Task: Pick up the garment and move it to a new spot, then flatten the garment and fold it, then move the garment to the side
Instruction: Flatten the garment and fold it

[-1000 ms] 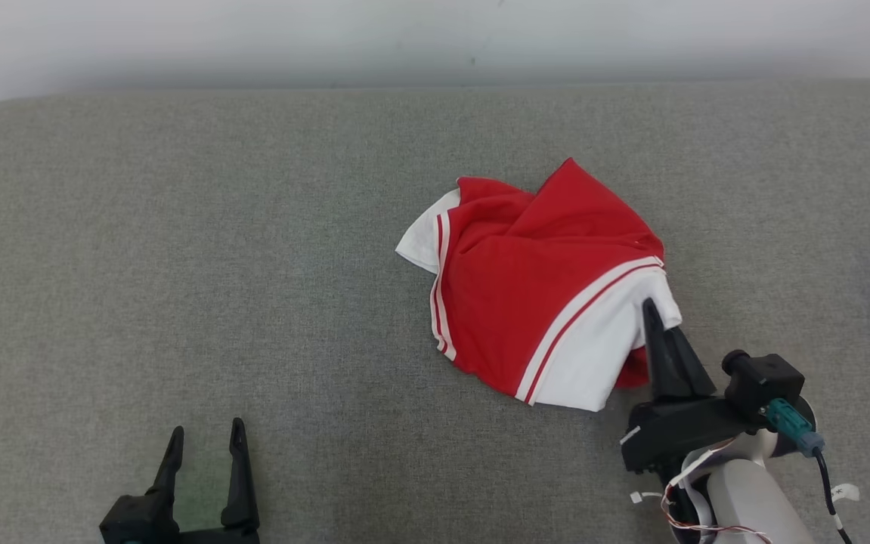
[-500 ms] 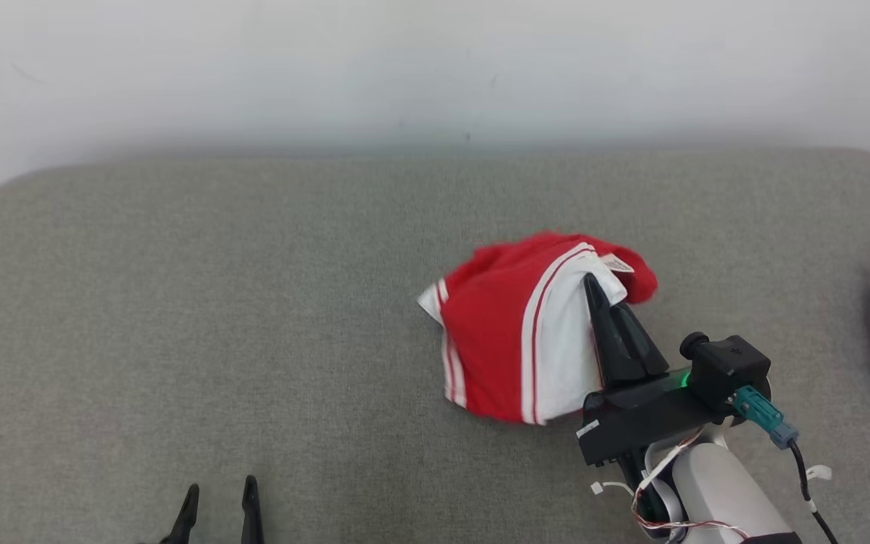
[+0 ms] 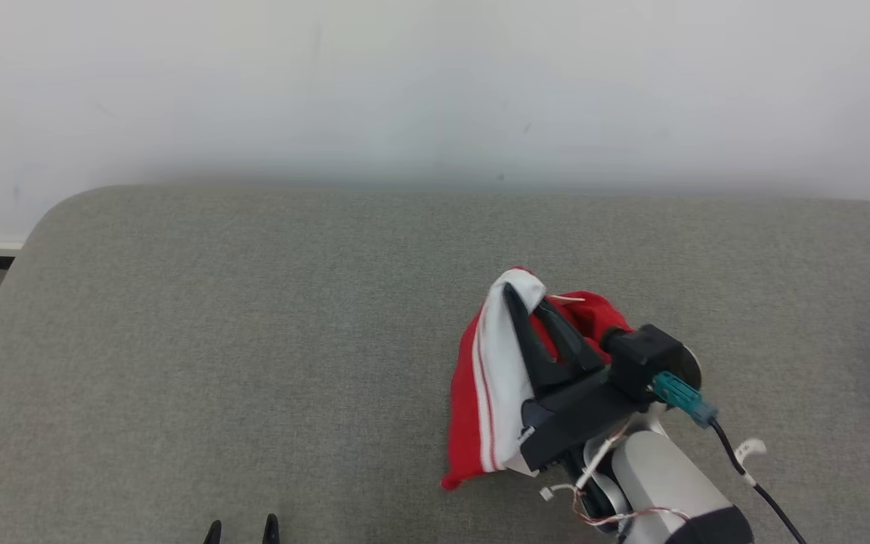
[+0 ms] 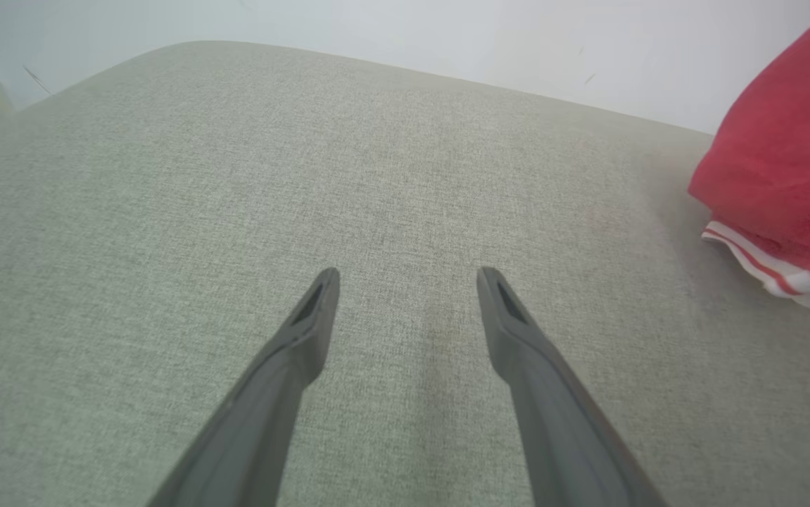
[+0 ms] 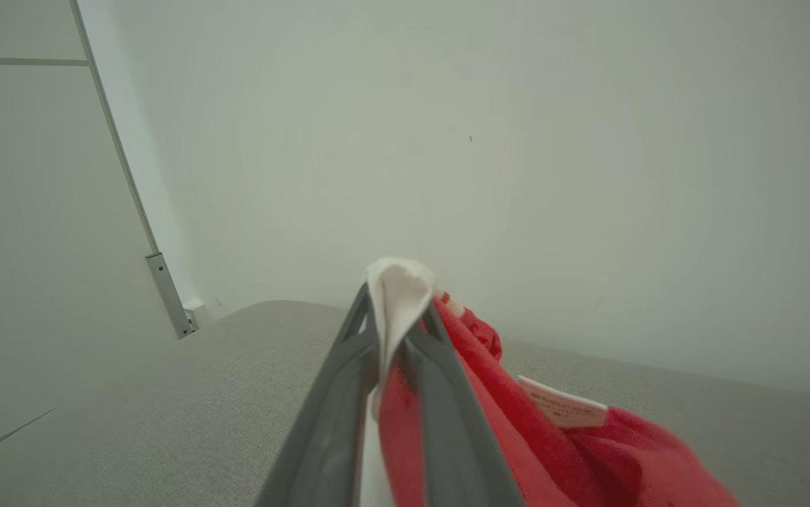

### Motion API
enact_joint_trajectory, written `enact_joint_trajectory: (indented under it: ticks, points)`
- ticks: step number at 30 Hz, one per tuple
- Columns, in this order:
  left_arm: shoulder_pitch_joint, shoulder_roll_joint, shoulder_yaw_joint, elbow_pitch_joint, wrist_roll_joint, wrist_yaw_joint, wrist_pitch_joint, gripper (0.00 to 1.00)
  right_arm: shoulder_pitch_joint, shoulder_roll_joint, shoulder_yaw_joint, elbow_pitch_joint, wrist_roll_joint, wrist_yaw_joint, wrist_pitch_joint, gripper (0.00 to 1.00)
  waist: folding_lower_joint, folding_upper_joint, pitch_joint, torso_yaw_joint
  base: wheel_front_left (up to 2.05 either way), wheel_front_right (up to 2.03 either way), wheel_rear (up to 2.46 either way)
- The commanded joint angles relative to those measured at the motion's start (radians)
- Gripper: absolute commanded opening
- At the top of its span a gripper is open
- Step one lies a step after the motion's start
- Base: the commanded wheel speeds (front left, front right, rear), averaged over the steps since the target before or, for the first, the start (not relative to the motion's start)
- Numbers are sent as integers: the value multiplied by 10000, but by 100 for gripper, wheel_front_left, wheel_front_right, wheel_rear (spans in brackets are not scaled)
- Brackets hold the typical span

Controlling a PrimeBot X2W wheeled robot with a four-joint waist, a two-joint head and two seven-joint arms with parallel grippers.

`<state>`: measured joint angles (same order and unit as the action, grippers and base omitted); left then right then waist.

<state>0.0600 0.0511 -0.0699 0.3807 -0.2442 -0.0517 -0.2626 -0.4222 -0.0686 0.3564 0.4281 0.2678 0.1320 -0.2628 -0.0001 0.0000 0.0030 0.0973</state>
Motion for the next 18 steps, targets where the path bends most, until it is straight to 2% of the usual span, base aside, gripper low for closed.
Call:
enact_joint_trajectory:
  ticks: [1, 4, 8, 18]
  points:
    - [-58, -6, -87, 23, -45, 17, -30, 100, -286, 116, 162, 137, 133, -28, 5, 100, 1, 0, 123, 293, 0, 0, 0]
    - [-227, -6, -323, 52, -180, 75, -30, 100, -643, 111, 493, 863, 308, -28, -1, 100, 1, 0, 255, 555, 0, 0, 0]
    - [-181, -10, -278, 12, -242, 153, -30, 100, -682, 148, 361, 1108, 430, -28, -8, 100, 1, 0, 331, 634, 0, 0, 0]
    - [-230, -8, -90, -122, -291, 226, -30, 100, 3, -181, -380, 1292, 146, -28, -8, 100, 1, 0, 464, 153, 0, 0, 0]
